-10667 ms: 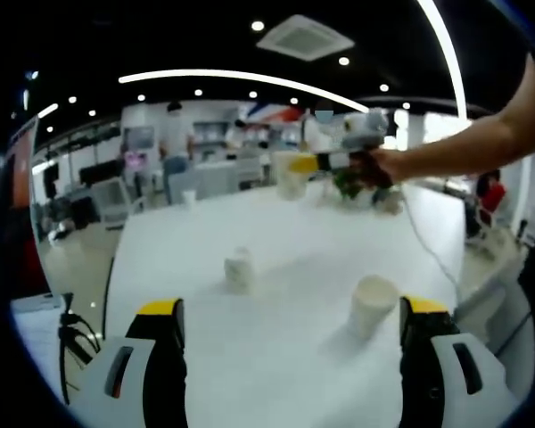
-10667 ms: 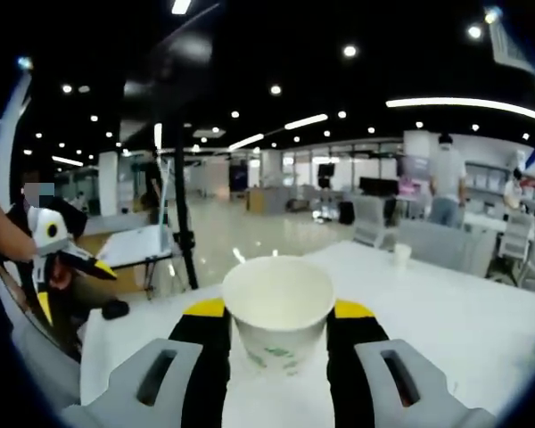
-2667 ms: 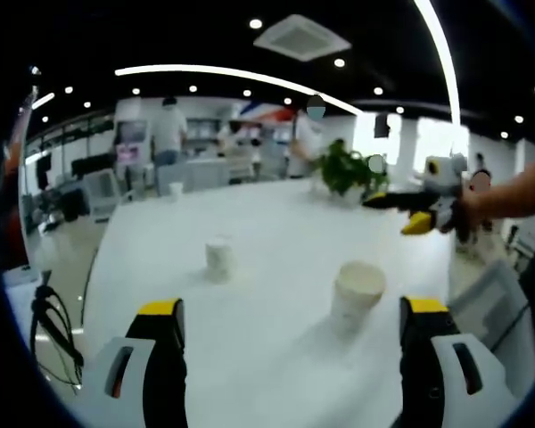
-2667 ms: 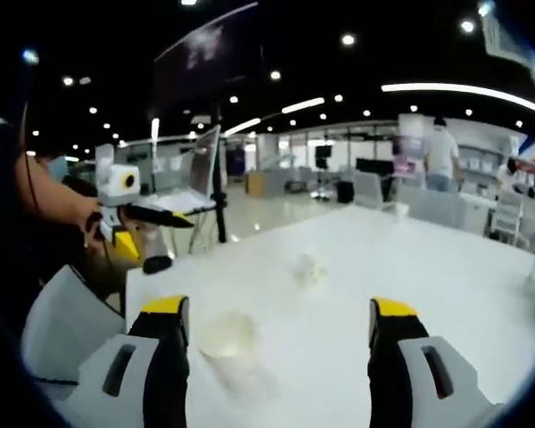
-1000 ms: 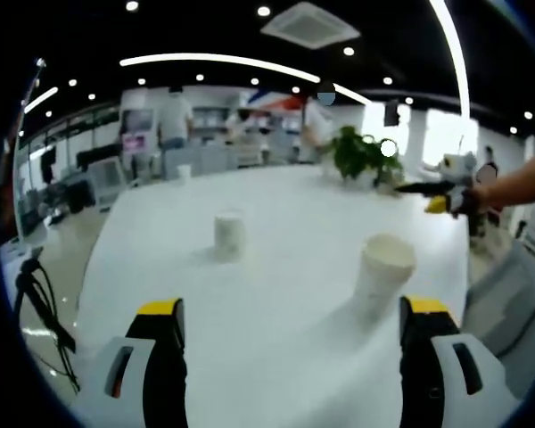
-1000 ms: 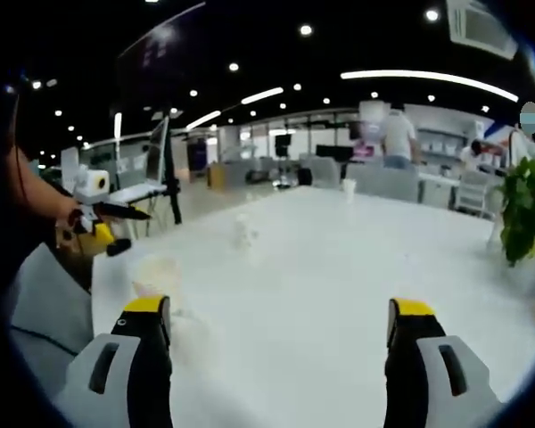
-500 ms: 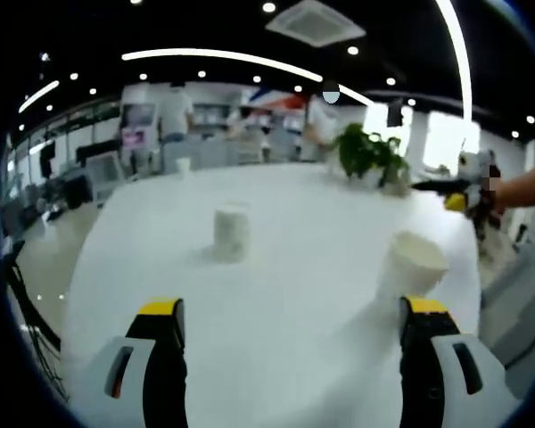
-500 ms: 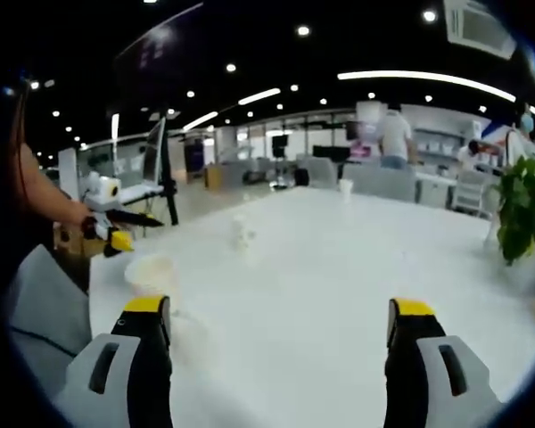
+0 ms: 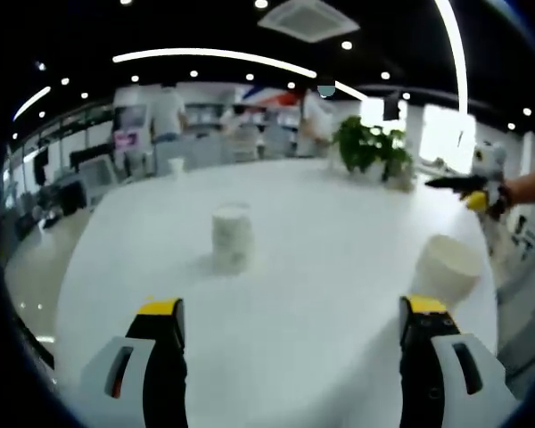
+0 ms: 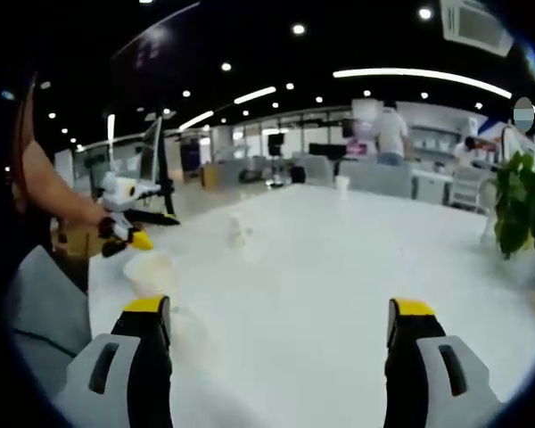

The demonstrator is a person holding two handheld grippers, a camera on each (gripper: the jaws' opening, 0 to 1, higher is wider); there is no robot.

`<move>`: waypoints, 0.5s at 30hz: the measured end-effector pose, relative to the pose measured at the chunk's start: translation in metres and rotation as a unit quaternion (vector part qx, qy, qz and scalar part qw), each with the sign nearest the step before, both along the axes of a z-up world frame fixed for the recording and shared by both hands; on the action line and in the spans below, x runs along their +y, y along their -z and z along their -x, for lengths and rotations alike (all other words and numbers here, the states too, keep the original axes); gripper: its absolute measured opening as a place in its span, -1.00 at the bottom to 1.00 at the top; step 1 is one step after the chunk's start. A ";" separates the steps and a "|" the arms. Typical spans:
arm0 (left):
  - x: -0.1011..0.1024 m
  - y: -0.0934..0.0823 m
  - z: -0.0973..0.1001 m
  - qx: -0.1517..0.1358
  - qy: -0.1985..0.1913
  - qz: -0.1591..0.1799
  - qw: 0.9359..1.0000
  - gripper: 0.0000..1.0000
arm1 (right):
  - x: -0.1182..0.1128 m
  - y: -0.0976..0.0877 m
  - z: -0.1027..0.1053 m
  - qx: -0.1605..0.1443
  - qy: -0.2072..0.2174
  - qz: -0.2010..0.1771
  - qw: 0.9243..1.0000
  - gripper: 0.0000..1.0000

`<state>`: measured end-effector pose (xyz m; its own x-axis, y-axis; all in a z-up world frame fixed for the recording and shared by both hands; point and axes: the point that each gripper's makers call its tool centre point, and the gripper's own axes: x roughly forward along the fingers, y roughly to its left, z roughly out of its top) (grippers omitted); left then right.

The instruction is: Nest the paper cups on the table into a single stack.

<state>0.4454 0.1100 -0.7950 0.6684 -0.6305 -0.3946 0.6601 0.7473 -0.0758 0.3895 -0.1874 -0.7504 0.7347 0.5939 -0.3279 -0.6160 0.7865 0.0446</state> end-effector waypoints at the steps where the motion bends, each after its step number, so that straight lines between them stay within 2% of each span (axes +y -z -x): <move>1: -0.001 0.001 -0.002 0.002 0.000 0.000 1.000 0.96 | 0.000 0.001 0.001 0.001 0.000 0.001 1.000 1.00; 10: -0.012 0.011 -0.019 0.006 0.003 0.002 1.000 0.92 | -0.007 0.002 0.001 0.002 0.006 -0.002 1.000 1.00; 15: -0.014 0.015 -0.036 0.004 -0.003 -0.016 1.000 0.87 | -0.008 0.004 0.003 0.005 0.009 -0.005 1.000 1.00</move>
<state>0.4813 0.0956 -0.8102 0.6693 -0.6132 -0.4196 0.6548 0.7536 -0.0567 0.3865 -0.1953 -0.7547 0.7417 0.5839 -0.3299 -0.6014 0.7968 0.0582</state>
